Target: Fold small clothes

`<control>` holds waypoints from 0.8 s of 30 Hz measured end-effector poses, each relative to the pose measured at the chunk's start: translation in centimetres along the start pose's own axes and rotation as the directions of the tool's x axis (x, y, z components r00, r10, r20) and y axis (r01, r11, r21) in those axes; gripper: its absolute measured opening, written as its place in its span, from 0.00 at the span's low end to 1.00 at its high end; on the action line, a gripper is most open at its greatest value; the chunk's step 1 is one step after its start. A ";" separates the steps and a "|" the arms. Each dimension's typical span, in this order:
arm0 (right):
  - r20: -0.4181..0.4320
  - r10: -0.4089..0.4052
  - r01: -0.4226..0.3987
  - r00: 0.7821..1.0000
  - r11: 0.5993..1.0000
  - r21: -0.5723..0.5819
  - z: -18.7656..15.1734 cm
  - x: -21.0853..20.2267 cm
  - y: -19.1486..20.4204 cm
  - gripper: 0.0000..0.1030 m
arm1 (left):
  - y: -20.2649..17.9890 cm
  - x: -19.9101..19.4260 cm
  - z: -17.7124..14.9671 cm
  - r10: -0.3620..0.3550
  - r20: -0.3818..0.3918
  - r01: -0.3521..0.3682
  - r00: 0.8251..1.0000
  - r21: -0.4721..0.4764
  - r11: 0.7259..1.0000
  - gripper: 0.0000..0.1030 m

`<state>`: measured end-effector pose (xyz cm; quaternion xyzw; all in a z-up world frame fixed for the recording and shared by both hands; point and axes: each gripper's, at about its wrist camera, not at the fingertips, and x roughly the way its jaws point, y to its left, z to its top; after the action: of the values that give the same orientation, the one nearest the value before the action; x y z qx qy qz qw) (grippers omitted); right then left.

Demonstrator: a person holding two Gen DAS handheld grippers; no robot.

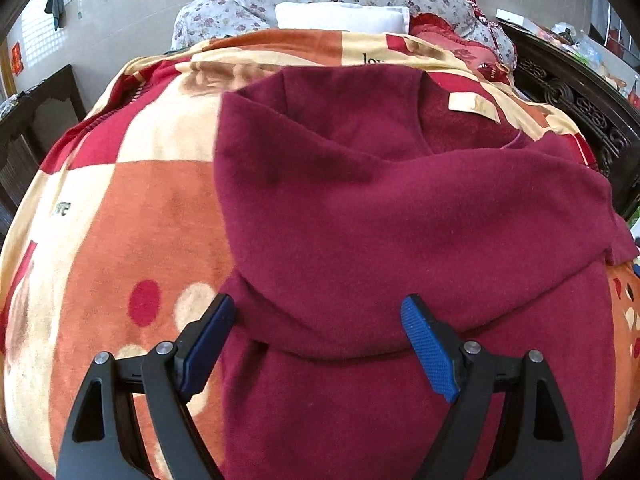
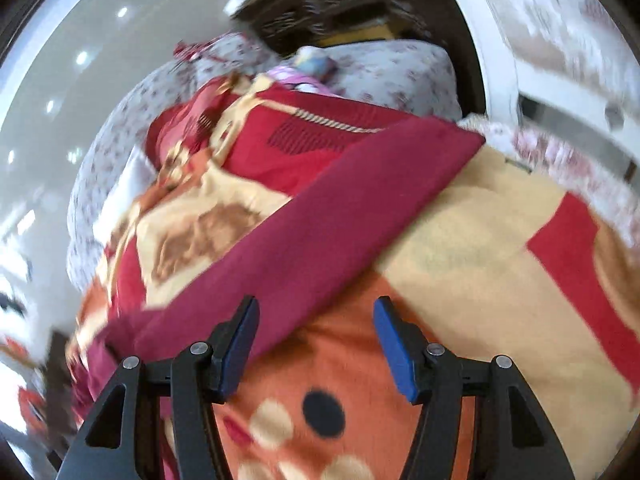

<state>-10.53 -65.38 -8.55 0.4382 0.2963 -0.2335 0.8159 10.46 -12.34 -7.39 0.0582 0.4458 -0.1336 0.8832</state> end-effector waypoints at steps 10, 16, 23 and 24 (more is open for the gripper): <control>0.197 0.153 -0.143 0.968 0.988 -0.066 3.0 -1.7 3.2 0.07 | 5.1 -3.6 0.3 0.041 0.057 -0.038 0.998 -0.050 0.998 0.82; 0.164 0.401 -0.241 0.901 0.779 -0.579 -2.8 -9.6 19.7 0.07 | 9.2 -5.7 1.3 0.049 0.111 -0.031 0.993 -0.154 0.988 0.82; -0.261 0.414 -0.401 0.872 0.299 -0.866 -22.7 -5.0 34.7 0.07 | 11.4 -7.0 1.4 0.038 0.154 -0.002 0.987 -0.224 0.975 0.82; -0.298 0.363 -0.406 0.883 0.269 -0.874 -25.4 -2.8 35.4 0.08 | 11.5 -6.9 1.3 0.036 0.148 -0.002 0.988 -0.225 0.974 0.82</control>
<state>3.07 -25.45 2.55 -0.0274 0.2751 0.1836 0.9433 10.83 -0.38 -1.31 -0.0480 0.3892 -0.0781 0.9166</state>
